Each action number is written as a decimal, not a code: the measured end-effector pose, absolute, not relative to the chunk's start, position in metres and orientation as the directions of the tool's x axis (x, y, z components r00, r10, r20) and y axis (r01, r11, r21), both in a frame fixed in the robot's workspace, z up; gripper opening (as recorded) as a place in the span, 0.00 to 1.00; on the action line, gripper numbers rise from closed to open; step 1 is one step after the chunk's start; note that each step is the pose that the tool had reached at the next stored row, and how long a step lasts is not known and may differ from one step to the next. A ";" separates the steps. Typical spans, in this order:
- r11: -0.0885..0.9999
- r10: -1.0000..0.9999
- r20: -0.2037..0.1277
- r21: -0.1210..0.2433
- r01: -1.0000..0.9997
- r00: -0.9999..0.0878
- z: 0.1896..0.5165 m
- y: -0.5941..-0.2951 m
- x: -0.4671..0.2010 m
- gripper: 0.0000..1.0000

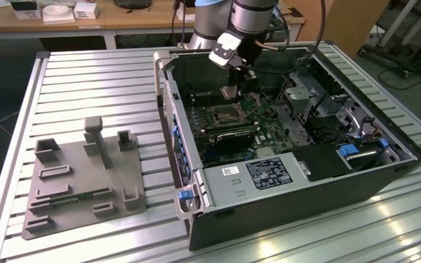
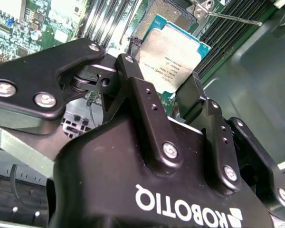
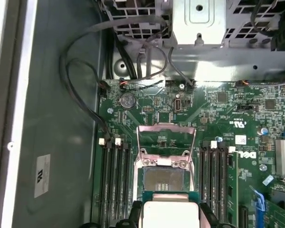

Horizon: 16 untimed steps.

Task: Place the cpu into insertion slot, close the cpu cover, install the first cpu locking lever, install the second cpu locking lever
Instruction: 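Place the cpu into insertion slot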

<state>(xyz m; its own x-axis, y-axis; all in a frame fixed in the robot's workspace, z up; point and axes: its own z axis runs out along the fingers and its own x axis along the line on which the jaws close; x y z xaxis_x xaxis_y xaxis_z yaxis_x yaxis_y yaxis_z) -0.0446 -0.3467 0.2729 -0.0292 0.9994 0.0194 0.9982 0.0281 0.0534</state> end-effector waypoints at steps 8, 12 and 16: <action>0.026 0.999 0.023 0.050 0.998 -0.027 0.259 -0.345 -0.042 0.54; 0.023 0.999 0.023 0.048 0.999 -0.024 0.251 -0.343 -0.040 0.54; 0.023 0.999 0.023 0.045 0.999 -0.024 0.244 -0.342 -0.040 0.54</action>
<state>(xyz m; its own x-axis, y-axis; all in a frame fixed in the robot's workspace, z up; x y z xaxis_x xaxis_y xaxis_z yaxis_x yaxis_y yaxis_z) -0.0403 -0.3422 0.2440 -0.0237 0.9994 0.0233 0.9987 0.0227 0.0449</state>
